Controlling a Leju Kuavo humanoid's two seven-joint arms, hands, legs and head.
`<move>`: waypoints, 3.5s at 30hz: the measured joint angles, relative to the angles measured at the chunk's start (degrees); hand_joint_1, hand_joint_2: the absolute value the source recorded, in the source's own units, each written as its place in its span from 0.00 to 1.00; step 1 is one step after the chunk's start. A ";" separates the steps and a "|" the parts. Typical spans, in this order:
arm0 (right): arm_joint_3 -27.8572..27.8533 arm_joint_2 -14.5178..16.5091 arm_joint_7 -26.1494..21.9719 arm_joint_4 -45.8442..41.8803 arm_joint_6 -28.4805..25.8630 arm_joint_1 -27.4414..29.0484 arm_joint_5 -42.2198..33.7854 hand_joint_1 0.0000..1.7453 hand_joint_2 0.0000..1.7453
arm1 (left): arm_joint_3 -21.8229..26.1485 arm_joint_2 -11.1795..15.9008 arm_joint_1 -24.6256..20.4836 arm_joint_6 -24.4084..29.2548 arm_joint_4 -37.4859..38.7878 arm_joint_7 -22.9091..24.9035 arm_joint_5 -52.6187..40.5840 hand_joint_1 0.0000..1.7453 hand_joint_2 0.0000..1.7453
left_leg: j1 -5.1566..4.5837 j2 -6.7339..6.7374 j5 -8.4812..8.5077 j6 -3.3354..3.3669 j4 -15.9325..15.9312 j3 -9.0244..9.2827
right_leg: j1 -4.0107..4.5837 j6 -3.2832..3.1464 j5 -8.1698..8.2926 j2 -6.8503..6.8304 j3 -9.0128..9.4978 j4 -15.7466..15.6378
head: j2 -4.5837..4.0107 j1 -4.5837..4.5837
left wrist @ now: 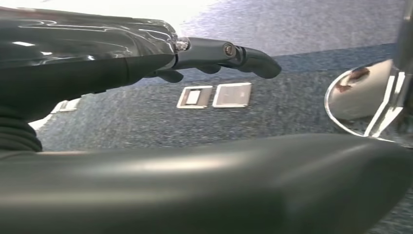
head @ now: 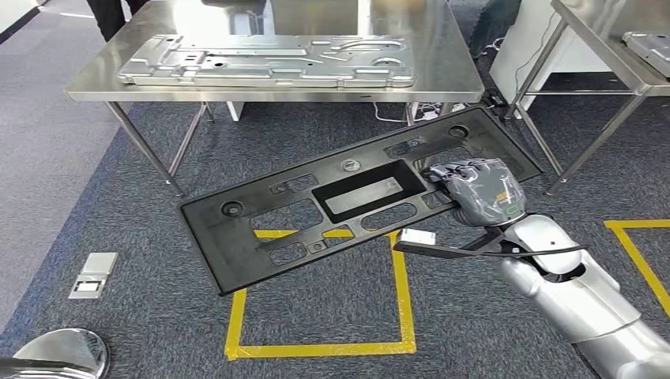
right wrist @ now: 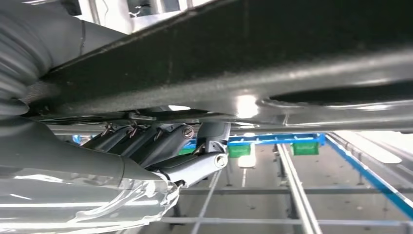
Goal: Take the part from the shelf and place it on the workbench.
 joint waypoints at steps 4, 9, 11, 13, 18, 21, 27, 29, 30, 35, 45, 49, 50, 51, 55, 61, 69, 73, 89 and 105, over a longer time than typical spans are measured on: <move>0.10 0.81 0.02 0.00 -0.53 0.24 -0.20 1.00 1.00 | 0.04 0.15 0.06 0.08 0.00 0.05 -0.28 0.00 1.00 | -0.83 0.38 1.65 1.58 -4.77 0.83 | -0.01 1.21 -0.59 -0.02 0.92 -0.35 | 0.01 -0.15; 0.03 0.94 0.03 -0.36 -1.25 0.11 0.54 1.00 1.00 | 0.05 0.33 -0.22 0.21 0.00 0.01 -0.40 0.00 1.00 | -0.36 -0.16 0.33 3.10 -5.90 4.03 | -0.05 1.93 -3.02 1.28 -3.69 9.40 | 0.00 -0.05; 0.04 0.96 0.04 -0.31 -1.33 0.42 0.73 1.00 1.00 | 0.05 0.30 -0.29 0.21 0.00 -0.01 -0.44 0.00 1.00 | -0.36 -0.41 -0.54 3.18 -5.90 4.96 | -0.04 1.99 -4.83 1.50 -7.81 14.09 | 0.00 -0.02; 0.04 0.98 0.04 -0.29 -1.36 0.65 0.82 1.00 1.00 | 0.05 0.29 -0.27 0.21 0.00 -0.01 -0.48 0.00 1.00 | -0.36 -0.63 -1.54 3.02 -5.90 6.25 | -0.03 1.94 -2.55 1.57 -9.00 12.46 | 0.00 -0.02; 0.02 1.00 0.09 -0.28 -1.46 0.57 0.82 1.00 1.00 | 0.05 0.09 -0.48 0.21 0.01 0.00 -0.60 0.00 1.00 | -0.26 -0.93 -3.63 1.63 -5.80 8.60 | 0.62 0.89 4.05 1.88 -6.80 1.42 | 0.01 0.05; -0.10 1.09 0.11 -0.39 -1.52 0.44 0.85 1.00 1.00 | 0.05 0.02 -0.48 0.22 0.01 -0.01 -0.73 0.00 1.00 | -0.23 -0.83 -4.00 0.71 -4.56 9.17 | 0.40 -0.06 4.13 1.78 -5.34 0.56 | 0.02 0.18; -0.02 1.28 0.11 -0.46 -1.61 0.01 1.88 1.00 1.00 | 0.05 0.05 -0.51 -0.02 0.00 -0.01 -0.76 0.00 1.00 | 0.33 -0.59 -8.16 -0.69 8.31 0.00 | -0.09 -0.62 2.16 1.56 -2.70 0.22 | 0.00 0.03; 0.05 1.28 0.11 -0.45 -1.60 -0.11 2.11 1.00 1.00 | 0.06 0.07 -0.39 -0.12 0.00 -0.01 -0.76 0.00 1.00 | 0.46 -0.51 -3.91 -0.84 4.27 0.15 | -0.23 -0.28 1.22 1.55 -1.49 0.21 | 0.00 0.03; 0.08 1.28 0.11 -0.45 -1.57 -0.24 2.25 1.00 1.00 | 0.07 0.08 -0.37 -0.14 0.01 0.00 -0.76 0.00 1.00 | 0.44 -0.38 -1.47 -0.83 1.22 0.93 | -0.32 -0.02 0.73 1.51 -0.81 0.15 | 0.00 0.03; 0.29 1.27 0.16 -0.38 -1.45 -1.21 2.70 1.00 1.00 | 0.13 0.05 -0.28 -0.23 0.02 0.03 -0.76 0.00 1.00 | -0.11 0.03 0.10 0.94 -4.51 2.28 | -0.19 1.86 -0.43 1.54 0.61 0.19 | 0.02 0.01; 0.36 0.90 0.47 -0.67 -1.52 -1.96 2.81 1.00 1.00 | 0.38 0.05 -0.38 -0.14 0.02 0.02 -0.92 0.00 1.00 | -0.54 -0.40 -3.54 2.68 -4.89 7.24 | 0.37 1.34 0.60 1.80 -8.84 8.39 | 0.00 0.15; 0.28 0.47 0.61 -0.81 -1.56 -2.11 2.76 1.00 1.00 | 0.40 -0.20 -0.57 -0.12 0.05 0.04 -0.96 0.00 1.00 | -0.55 -0.54 -5.00 1.70 -4.97 8.89 | 1.31 0.07 4.09 1.99 -7.71 2.23 | 0.01 0.10; 0.25 0.39 0.64 -0.89 -1.57 -2.20 2.76 1.00 1.00 | 0.40 -0.17 -0.57 -0.12 0.05 0.05 -0.97 0.00 1.00 | -0.54 -0.57 -5.09 1.45 -4.90 9.16 | 1.24 -0.18 4.06 2.00 -7.22 1.87 | 0.02 0.14; 0.21 0.34 0.67 -1.01 -1.59 -2.27 2.76 1.00 1.00 | 0.41 -0.16 -0.59 -0.12 0.05 0.06 -0.99 0.00 1.00 | -0.57 -0.54 -5.10 1.27 -4.48 9.46 | 1.07 -0.40 4.18 1.95 -6.57 1.53 | 0.01 0.12; 0.22 0.31 0.78 -1.30 -1.58 -2.97 2.78 1.00 1.00 | 0.43 0.08 -0.91 -0.10 0.05 0.02 -1.02 0.00 1.00 | -0.26 -0.39 -6.86 0.04 4.06 4.37 | 0.37 -0.98 2.91 1.74 -3.94 0.54 | 0.00 0.01; 0.39 0.32 1.17 -1.24 -1.52 -3.05 3.52 1.00 1.00 | 0.44 0.04 -0.47 -0.09 0.07 0.02 -1.10 0.00 1.00 | 0.27 -0.21 -1.85 -0.77 0.30 -0.40 | -0.11 -0.11 -0.63 1.75 0.21 0.52 | 0.00 -0.02; 0.26 0.07 1.31 -1.29 -1.53 -3.79 3.59 1.00 1.00 | 0.44 0.14 -0.43 0.22 0.07 0.02 -1.67 0.00 1.00 | 0.03 -0.09 -0.17 2.49 -4.62 2.57 | -0.08 2.21 -2.10 1.88 -1.07 6.83 | 0.00 -0.06; 0.27 -0.12 1.36 -1.21 -1.49 -3.93 3.62 1.00 1.00 | 0.44 0.14 -0.44 0.32 0.07 0.10 -1.92 0.00 1.00 | -0.03 -0.22 -2.20 2.80 -4.76 4.83 | -0.05 2.26 -6.05 1.89 -8.78 14.68 | 0.00 -0.07; 0.20 -0.68 1.78 -1.28 -1.21 -4.29 3.64 1.00 1.00 | 0.44 0.00 -0.62 0.40 0.09 0.28 -2.04 0.00 1.00 | 0.39 -0.25 -7.90 -0.67 7.75 -1.91 | 0.27 -0.87 1.55 1.91 -2.95 0.40 | 0.01 -0.04; 0.11 -1.12 1.85 -1.26 -1.34 -3.91 3.64 1.00 1.00 | 0.44 0.29 -0.56 0.40 0.09 0.37 -2.14 0.00 1.00 | 0.00 -0.22 -2.89 2.39 -5.43 6.33 | 0.01 2.36 -3.46 2.05 -9.93 11.84 | 0.01 0.07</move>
